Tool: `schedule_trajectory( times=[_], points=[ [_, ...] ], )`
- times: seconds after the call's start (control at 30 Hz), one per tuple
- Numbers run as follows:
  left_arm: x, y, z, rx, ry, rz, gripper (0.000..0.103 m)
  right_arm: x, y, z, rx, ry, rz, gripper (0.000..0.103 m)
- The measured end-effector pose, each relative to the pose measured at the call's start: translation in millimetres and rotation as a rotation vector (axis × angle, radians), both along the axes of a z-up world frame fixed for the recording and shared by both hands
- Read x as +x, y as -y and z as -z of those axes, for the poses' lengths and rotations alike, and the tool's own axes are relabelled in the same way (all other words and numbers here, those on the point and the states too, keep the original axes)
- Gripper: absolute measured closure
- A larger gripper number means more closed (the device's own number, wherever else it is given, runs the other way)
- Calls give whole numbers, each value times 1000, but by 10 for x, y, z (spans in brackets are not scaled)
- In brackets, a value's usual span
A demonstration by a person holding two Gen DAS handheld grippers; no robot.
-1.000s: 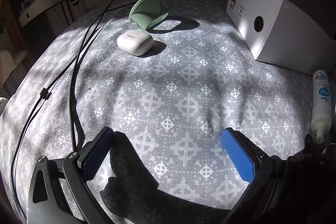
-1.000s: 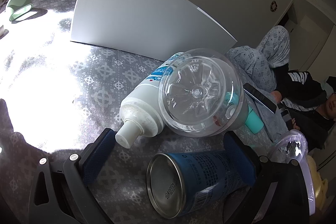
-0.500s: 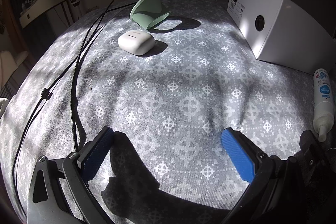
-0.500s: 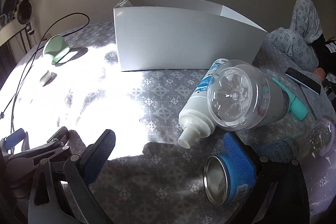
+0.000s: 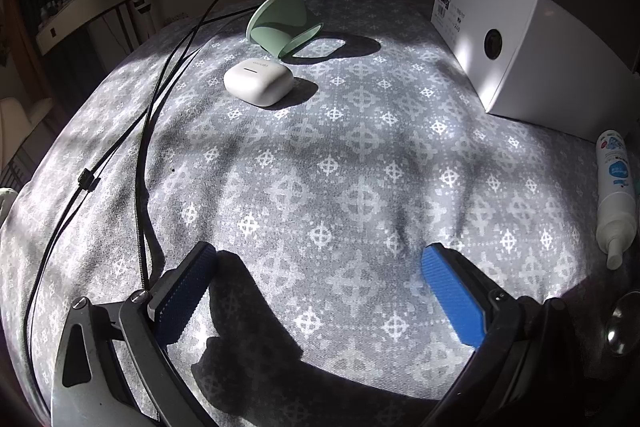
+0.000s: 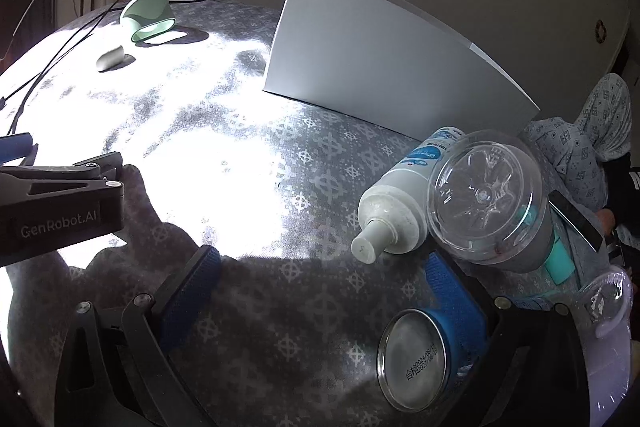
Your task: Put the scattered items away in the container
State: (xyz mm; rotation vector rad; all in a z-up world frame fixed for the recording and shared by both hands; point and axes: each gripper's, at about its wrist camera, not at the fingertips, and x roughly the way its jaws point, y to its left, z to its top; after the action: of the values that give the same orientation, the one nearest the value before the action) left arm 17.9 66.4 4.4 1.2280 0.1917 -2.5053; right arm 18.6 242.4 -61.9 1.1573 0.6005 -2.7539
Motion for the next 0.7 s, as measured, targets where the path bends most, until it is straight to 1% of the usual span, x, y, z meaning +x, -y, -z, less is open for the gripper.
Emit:
schedule_trajectory(
  times=[0.03, 0.1, 0.17, 0.2, 0.27, 0.37, 0.4, 0.47, 0.53, 0.57, 0.63, 0.7],
  points=[
    [1, 1, 2, 2, -1, 0, 0, -40, 0, -14, -30, 17, 7, 0],
    [1, 22, -8, 19, -9, -10, 0, -176, -20, -59, -171, 83, 9, 0],
    [3, 64, -1, 49, -13, -12, 1, -295, 53, -19, -222, 201, -27, 0],
    [-2, 59, 0, 49, -13, -12, 1, -301, 82, -9, -214, 216, -20, 0],
    [-17, 33, 6, 32, -10, -11, 1, -227, 99, -37, -187, 202, -2, 0],
    [-36, 17, 7, 20, -5, -11, 0, -127, -10, -43, -183, 224, 58, 0],
    [-39, 20, 7, 22, -6, -11, 0, -80, -92, -56, -155, 218, 85, 0],
    [-37, 24, 7, 22, -6, -11, 0, -9, -353, -107, -102, 202, 202, 0],
    [-34, 26, 8, 24, -7, -11, 0, 44, -612, -172, -82, 167, 328, 0],
    [-36, 24, 7, 23, -7, -11, 0, 67, -698, -213, -94, 139, 353, 0],
    [-33, 27, 8, 23, -7, -11, 0, 122, -757, -356, -188, 53, 319, 0],
    [-33, 25, 8, 23, -7, -11, 0, 119, -680, -480, -286, -16, 262, 0]
  ],
)
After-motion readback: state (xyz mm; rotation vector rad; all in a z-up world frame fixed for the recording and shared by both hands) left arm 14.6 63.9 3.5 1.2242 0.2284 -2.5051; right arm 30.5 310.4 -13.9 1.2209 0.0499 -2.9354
